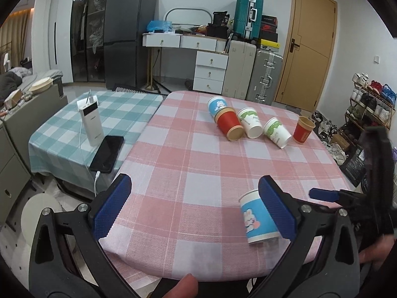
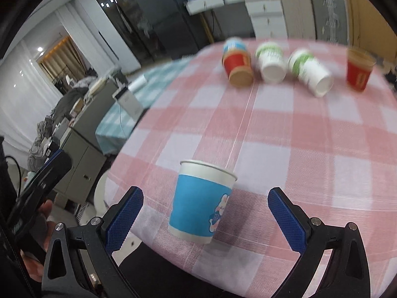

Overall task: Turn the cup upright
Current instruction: 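Bring the right tool to the blue cup and close around its body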

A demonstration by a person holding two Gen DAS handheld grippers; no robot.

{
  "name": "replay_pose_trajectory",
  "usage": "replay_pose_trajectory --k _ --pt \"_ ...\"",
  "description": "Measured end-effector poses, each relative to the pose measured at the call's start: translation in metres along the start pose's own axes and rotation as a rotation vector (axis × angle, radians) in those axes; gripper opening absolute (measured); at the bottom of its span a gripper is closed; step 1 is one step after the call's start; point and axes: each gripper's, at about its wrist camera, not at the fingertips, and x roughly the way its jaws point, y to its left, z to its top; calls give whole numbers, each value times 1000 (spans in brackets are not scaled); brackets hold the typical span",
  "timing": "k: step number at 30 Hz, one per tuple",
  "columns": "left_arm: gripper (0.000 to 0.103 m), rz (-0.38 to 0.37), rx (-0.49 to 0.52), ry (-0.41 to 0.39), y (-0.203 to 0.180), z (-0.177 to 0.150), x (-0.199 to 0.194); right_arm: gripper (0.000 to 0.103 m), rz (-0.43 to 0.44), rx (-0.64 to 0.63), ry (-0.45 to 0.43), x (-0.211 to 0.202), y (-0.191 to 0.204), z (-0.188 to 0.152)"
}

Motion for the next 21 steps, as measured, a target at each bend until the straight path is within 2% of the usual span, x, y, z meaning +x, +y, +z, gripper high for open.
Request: replay_pose_trajectory --k 6,10,14,15,16,17,21 --pt "102 -2 -37 37 23 -9 14 102 102 148 282 52 -24 36" --pt "102 -6 -59 57 34 -13 23 102 93 120 404 75 -19 49" --pt "102 -16 -74 83 39 -16 32 101 123 139 517 101 -19 54" --pt "102 -17 -74 88 40 -17 33 96 135 152 527 105 -20 56" --pt "102 -19 -77 90 41 -17 34 82 135 158 533 107 -20 58" --pt "102 -20 -80 90 41 -18 34 73 140 160 535 108 -22 60" --pt "102 -24 -93 99 42 -19 39 66 169 173 516 111 -31 61"
